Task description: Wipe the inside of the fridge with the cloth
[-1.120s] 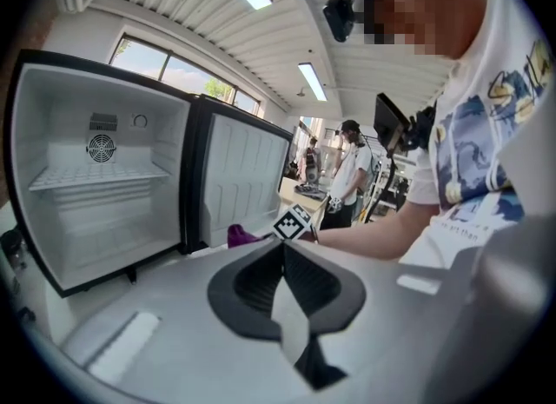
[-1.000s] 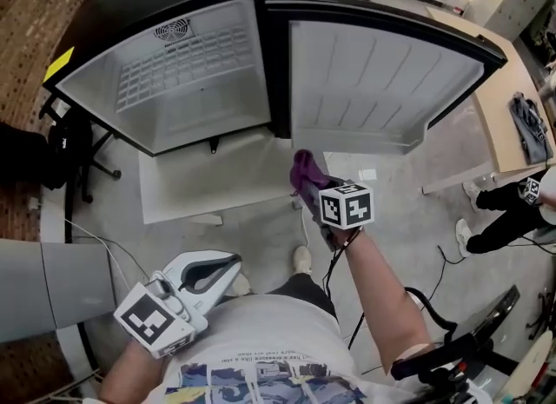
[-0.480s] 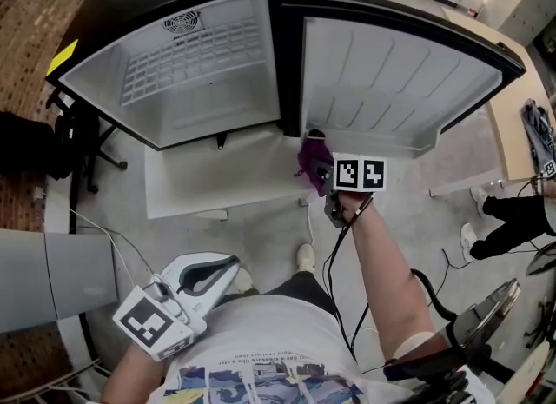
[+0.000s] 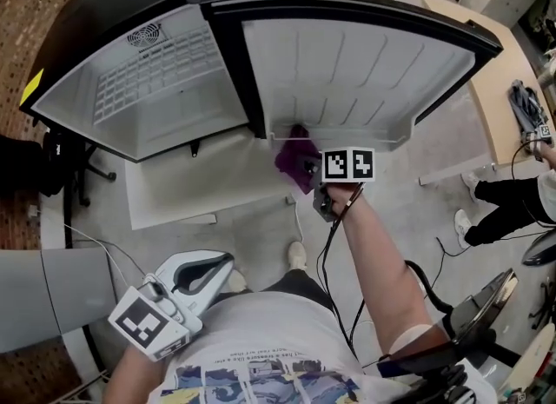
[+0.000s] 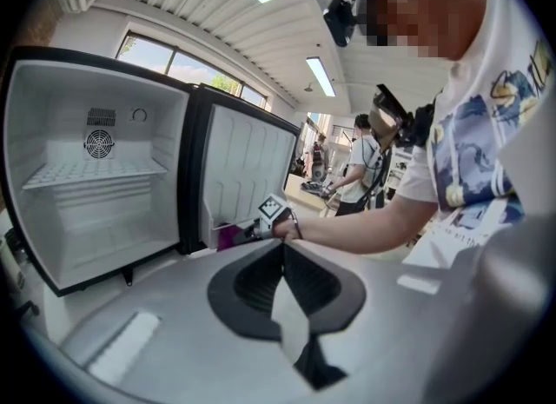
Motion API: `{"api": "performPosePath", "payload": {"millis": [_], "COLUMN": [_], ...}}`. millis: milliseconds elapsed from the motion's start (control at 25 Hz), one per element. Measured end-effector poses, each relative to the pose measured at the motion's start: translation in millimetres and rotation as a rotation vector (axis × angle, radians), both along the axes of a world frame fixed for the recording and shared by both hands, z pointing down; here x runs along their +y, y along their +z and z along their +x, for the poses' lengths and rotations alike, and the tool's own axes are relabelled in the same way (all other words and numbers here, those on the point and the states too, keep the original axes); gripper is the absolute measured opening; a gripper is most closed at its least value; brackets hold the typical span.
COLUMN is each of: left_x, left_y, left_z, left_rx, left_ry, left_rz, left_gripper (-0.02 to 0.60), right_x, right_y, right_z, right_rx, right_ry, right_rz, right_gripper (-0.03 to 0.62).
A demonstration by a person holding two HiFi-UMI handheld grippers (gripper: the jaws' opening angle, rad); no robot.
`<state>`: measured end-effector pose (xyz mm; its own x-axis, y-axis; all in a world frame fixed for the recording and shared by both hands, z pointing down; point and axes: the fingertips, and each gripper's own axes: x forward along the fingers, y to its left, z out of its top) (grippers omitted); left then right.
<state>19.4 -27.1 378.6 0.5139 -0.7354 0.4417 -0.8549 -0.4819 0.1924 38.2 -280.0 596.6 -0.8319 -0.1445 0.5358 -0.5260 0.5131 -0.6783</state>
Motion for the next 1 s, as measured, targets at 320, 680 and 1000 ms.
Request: {"api": "performPosePath", "payload": {"millis": [320, 680, 1000], "left_x": [-21.3, -50.8, -65.0], "left_y": [1.4, -3.1, 5.3], "left_z": [24.6, 61.3, 75.7], "left_rx": [-0.013, 0.016, -0.017], "left_ry": [0.042, 0.086, 0.134], "left_rz": [-0.002, -0.018, -0.022], "left_gripper": [0.006, 0.006, 0.006], "right_x": [-19.9, -44.7, -66.8], "right_y": [-2.4, 0.3, 2.3], "right_z": [34.9, 88.4, 136.8], "right_rx": [-0.048, -0.058, -0.072], "right_ry": [0.058, 0.143, 0.220], "right_rz": [-0.048, -0.069, -0.086], "right_gripper": [0.052, 0.052, 0.052]}}
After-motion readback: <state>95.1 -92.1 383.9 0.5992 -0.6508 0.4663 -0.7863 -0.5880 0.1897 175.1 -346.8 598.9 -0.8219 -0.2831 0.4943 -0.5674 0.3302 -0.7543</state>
